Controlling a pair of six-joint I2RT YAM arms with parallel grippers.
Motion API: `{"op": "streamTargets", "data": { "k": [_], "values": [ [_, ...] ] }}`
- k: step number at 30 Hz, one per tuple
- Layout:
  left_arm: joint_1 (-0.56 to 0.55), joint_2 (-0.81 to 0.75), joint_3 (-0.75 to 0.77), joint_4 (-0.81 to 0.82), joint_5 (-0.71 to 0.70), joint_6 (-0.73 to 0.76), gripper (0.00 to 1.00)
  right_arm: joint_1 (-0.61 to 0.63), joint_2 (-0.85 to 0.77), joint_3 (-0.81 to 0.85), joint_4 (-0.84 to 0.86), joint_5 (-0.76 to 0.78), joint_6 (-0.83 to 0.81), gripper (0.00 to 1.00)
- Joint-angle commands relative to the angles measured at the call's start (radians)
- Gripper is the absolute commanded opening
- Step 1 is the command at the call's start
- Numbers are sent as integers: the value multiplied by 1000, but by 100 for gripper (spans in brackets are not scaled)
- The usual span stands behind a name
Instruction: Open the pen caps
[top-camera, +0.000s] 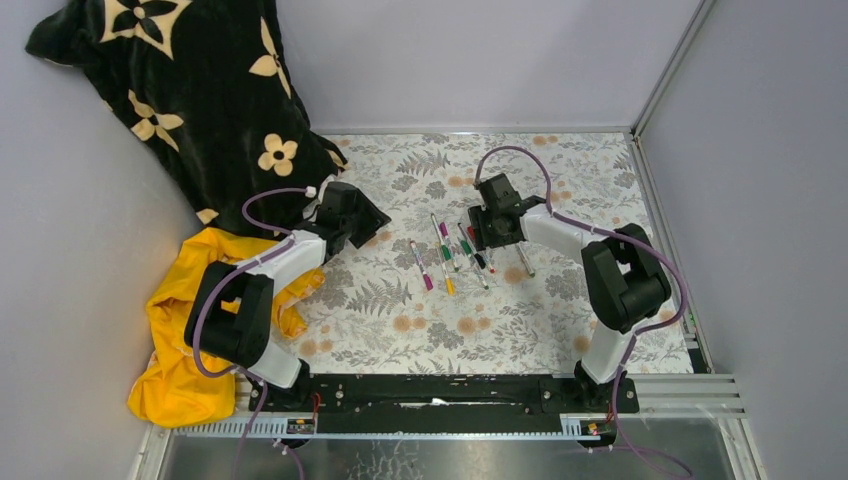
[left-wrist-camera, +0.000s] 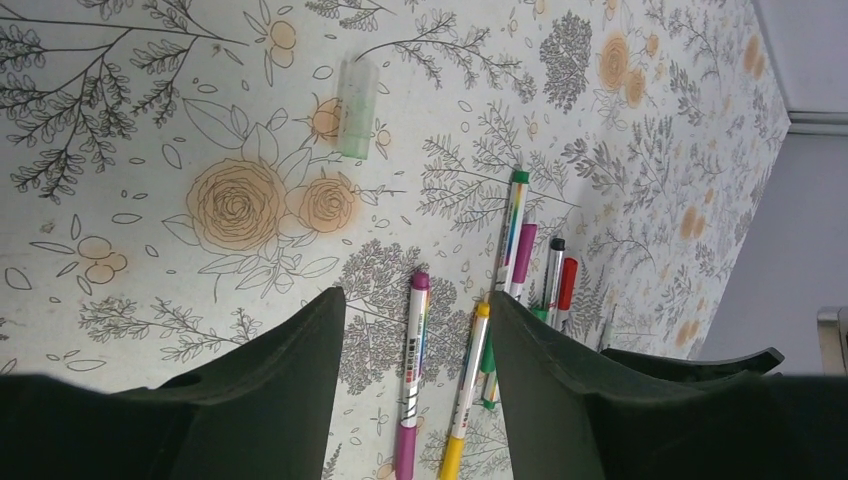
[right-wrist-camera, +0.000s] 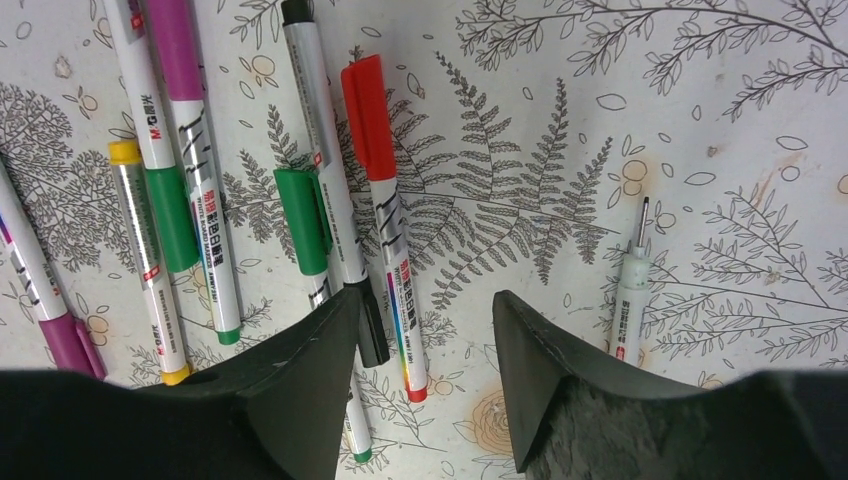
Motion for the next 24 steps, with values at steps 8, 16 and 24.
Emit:
{"op": "streamTargets", "data": {
  "k": [8, 16, 24],
  "values": [
    [-5, -29, -30, 78, 15, -20, 62, 13, 55, 57, -24, -3, -25, 54],
    [-5, -22, -32, 92, 16, -29, 61, 14, 87, 65, -22, 13, -34, 53],
    [-5, -8, -30, 97, 16, -32, 61, 15, 122, 61, -20, 9, -34, 43]
  ]
}}
